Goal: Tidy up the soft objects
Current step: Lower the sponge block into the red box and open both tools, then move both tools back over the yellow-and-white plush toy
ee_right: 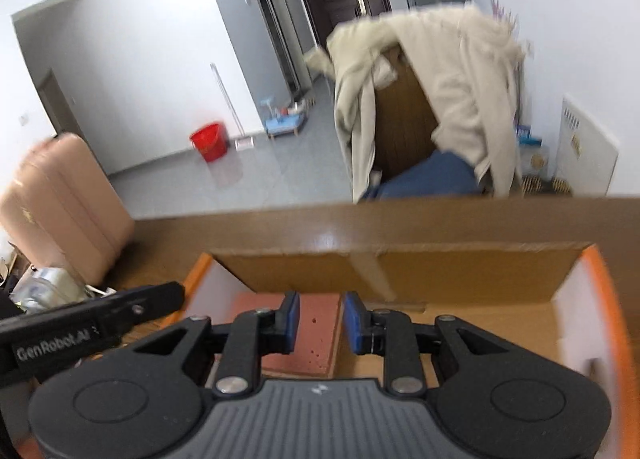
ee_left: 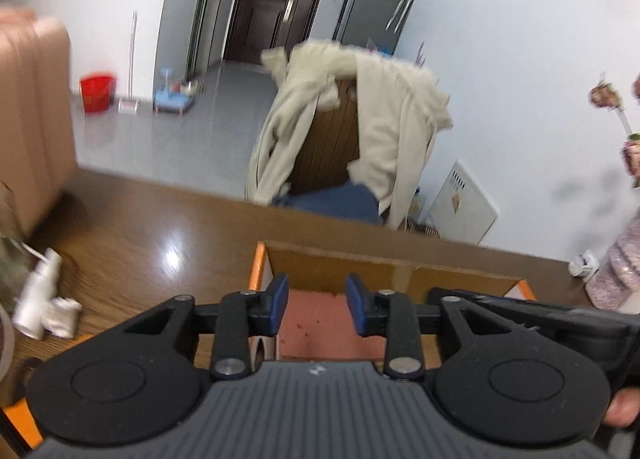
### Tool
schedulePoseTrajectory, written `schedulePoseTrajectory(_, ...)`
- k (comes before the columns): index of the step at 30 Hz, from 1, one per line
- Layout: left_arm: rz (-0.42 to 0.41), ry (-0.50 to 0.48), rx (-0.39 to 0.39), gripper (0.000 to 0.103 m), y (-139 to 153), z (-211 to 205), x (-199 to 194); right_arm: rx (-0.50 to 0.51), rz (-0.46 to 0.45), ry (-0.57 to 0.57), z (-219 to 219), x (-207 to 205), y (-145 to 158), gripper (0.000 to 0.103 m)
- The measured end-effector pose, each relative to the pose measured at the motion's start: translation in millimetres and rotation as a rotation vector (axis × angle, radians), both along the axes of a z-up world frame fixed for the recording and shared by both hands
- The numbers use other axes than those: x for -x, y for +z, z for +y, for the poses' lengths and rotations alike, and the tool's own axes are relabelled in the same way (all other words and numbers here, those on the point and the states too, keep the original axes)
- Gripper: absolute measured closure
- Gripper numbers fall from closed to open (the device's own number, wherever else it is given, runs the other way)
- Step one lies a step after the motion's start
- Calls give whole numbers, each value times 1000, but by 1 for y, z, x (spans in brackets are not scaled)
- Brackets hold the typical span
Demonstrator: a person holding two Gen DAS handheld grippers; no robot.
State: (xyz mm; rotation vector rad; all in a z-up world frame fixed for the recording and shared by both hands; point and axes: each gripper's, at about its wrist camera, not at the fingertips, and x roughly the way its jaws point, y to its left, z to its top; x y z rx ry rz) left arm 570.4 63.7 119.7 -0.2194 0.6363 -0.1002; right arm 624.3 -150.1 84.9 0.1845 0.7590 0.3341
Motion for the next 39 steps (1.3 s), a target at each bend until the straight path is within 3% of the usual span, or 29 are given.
schedulePoseTrajectory(2, -33, -11, -40, 54, 19, -4, 25, 8, -36, -11, -11, 21, 26, 77)
schedulePoseTrajectory(4, -63, -27, -66, 53, 40, -7, 57, 8, -79, -19, -27, 52, 55, 77)
schedulePoseTrajectory(6, -91, -45, -75, 42, 59, -8, 86, 14, -141, -37, -51, 102, 95, 69)
schedulePoseTrajectory(8, -132, -45, -82, 28, 78, -7, 117, 16, -159, -44, -59, 118, 105, 61)
schedulePoseTrajectory(12, -195, -69, -106, 22, 106, -12, 182, 10, -232, -58, -85, 191, 140, 49)
schedulePoseTrajectory(16, -246, -106, -114, 15, 110, -17, 243, 15, -299, -56, -104, 264, 149, 39)
schedulePoseTrajectory(22, -326, -153, -141, 6, 79, -22, 343, 8, -344, -15, -128, 367, 116, 35)
schedulePoseTrajectory(25, -398, -182, -157, 1, 52, -27, 390, -3, -354, 10, -135, 411, 84, 34)
schedulePoseTrajectory(28, -454, -233, -169, 0, 19, -34, 426, 66, -393, 18, -132, 446, 50, 32)
schedulePoseTrajectory(30, -454, -267, -195, 0, -4, -39, 439, 125, -428, -31, -128, 477, 11, 30)
schedulePoseTrajectory(31, -446, -280, -212, 0, -15, -40, 444, 125, -428, -31, -128, 477, 11, 30)
schedulePoseTrajectory(32, -431, -272, -226, 0, -25, -40, 448, 134, -444, -79, -125, 493, -15, 30)
schedulePoseTrajectory(39, -317, -253, -246, 0, -70, -48, 442, 159, -456, -101, -122, 510, -60, 30)
